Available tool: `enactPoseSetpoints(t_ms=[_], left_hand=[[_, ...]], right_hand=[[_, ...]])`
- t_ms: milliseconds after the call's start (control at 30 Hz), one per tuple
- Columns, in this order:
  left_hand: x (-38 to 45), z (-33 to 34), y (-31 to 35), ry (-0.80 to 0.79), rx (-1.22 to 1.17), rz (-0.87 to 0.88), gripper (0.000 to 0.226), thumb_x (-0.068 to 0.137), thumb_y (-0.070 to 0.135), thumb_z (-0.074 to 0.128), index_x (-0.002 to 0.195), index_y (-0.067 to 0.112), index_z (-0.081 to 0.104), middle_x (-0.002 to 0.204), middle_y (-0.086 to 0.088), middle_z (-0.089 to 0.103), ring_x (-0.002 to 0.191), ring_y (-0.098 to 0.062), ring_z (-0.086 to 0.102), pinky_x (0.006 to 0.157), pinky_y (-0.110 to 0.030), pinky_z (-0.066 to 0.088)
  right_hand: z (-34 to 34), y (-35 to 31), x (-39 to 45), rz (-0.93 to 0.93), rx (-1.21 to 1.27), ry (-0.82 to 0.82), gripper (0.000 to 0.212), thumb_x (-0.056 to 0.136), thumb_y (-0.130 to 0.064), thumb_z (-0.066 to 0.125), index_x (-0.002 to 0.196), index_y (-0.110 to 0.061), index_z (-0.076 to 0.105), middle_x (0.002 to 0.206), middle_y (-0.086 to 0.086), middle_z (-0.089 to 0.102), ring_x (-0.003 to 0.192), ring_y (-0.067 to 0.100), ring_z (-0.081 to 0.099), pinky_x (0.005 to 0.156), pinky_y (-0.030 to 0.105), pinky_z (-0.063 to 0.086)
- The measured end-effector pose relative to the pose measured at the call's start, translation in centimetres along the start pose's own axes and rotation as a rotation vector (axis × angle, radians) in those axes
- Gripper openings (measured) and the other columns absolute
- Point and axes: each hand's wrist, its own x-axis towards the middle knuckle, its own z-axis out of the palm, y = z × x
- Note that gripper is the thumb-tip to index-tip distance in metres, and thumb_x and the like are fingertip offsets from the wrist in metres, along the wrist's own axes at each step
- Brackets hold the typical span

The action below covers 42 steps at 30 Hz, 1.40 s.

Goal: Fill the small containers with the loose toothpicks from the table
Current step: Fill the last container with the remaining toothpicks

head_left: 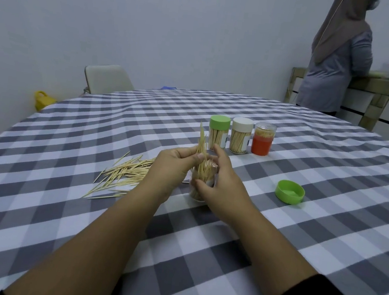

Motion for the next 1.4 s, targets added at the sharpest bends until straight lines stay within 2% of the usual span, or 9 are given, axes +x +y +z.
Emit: enactPoseSetpoints(t_ms=[167,267,367,533,700,900,1100,1233,1400], left_hand=[[-0.1,-0.1,0.3,-0.063,0.013,-0.093,0.024,0.091,0.027,0.062,0.11,0.016,0.071,0.107,-0.006,0.072,0.101,-0.02,0.068,0.085,-0.039,0.056],[-0.3,-0.6,0.7,-0.088,0.138,-0.056,0.026,0.091,0.033,0.059,0.112,0.021,0.07,0.114,0.001,0.07,0.119,-0.014,0.056,0.106,-0.037,0.038],[-0.5,-1.2,1.2,-0.102,0.208,-0.058,0.018,0.094,0.031,0.055,0.104,0.031,0.069,0.111,0.012,0.067,0.117,-0.01,0.049,0.102,-0.035,0.032],[-0.3,-1.2,1.0,-0.104,0.226,-0.049,0.03,0.097,0.027,0.049,0.125,0.024,0.061,0.126,0.005,0.06,0.12,-0.013,0.047,0.1,-0.031,0.036],[-0.3,-0.3,0.1,-0.154,0.147,-0.035,0.035,0.099,0.018,0.047,0.132,0.025,0.055,0.118,0.003,0.065,0.111,-0.016,0.057,0.092,-0.03,0.047],[-0.2,-0.6,0.4,-0.164,0.13,0.075,0.046,0.095,0.004,0.051,0.134,0.027,0.05,0.114,0.01,0.069,0.116,-0.011,0.058,0.1,-0.029,0.042],[-0.7,-0.5,1.0,-0.091,0.251,0.116,0.031,0.094,0.01,0.055,0.117,0.029,0.065,0.104,0.013,0.069,0.103,0.001,0.059,0.082,-0.014,0.04],[-0.9,-0.8,1.4,-0.063,0.32,0.133,0.023,0.095,0.015,0.054,0.106,0.028,0.069,0.106,0.012,0.066,0.103,-0.003,0.055,0.078,-0.012,0.04],[-0.8,-1.3,1.6,-0.136,0.435,0.078,0.028,0.094,0.01,0.05,0.105,0.031,0.065,0.117,0.01,0.061,0.113,-0.009,0.053,0.093,-0.024,0.04]], right_hand=[[-0.2,0.1,0.0,-0.005,0.137,-0.023,0.085,0.089,-0.02,0.062,0.15,-0.036,0.006,0.151,-0.01,0.031,0.12,0.002,0.041,0.097,0.026,0.042],[-0.3,0.0,0.0,0.004,0.225,0.0,0.081,0.09,-0.02,0.061,0.149,-0.037,0.009,0.15,-0.01,0.032,0.113,-0.003,0.04,0.087,0.017,0.039],[-0.6,-0.2,0.1,0.017,0.309,0.051,0.074,0.092,-0.017,0.059,0.147,-0.037,0.016,0.144,-0.006,0.041,0.114,0.002,0.045,0.08,0.012,0.041],[-0.7,-0.5,0.5,0.054,0.335,0.15,0.044,0.1,-0.027,0.042,0.143,-0.031,0.035,0.141,-0.008,0.044,0.132,0.014,0.039,0.098,0.026,0.036],[-0.4,-0.4,0.5,0.097,0.292,0.168,0.04,0.102,-0.021,0.037,0.142,-0.023,0.042,0.139,-0.002,0.049,0.127,0.014,0.045,0.105,0.037,0.042],[-0.7,0.0,0.7,0.153,0.295,0.243,0.028,0.096,-0.025,0.052,0.122,-0.02,0.061,0.11,-0.005,0.064,0.1,0.009,0.059,0.077,0.019,0.048],[-1.8,-0.2,0.8,0.204,0.267,0.276,0.021,0.097,-0.014,0.05,0.11,-0.015,0.066,0.102,-0.001,0.065,0.085,0.007,0.056,0.069,0.018,0.045],[-2.0,-0.4,0.9,0.1,0.003,0.338,0.033,0.096,0.002,0.04,0.107,-0.014,0.066,0.121,0.003,0.052,0.114,0.017,0.05,0.094,0.026,0.041],[-1.8,-0.6,0.4,-0.066,-0.459,0.259,0.027,0.088,0.002,0.054,0.107,-0.014,0.065,0.118,0.001,0.047,0.115,0.016,0.038,0.089,0.021,0.032]])
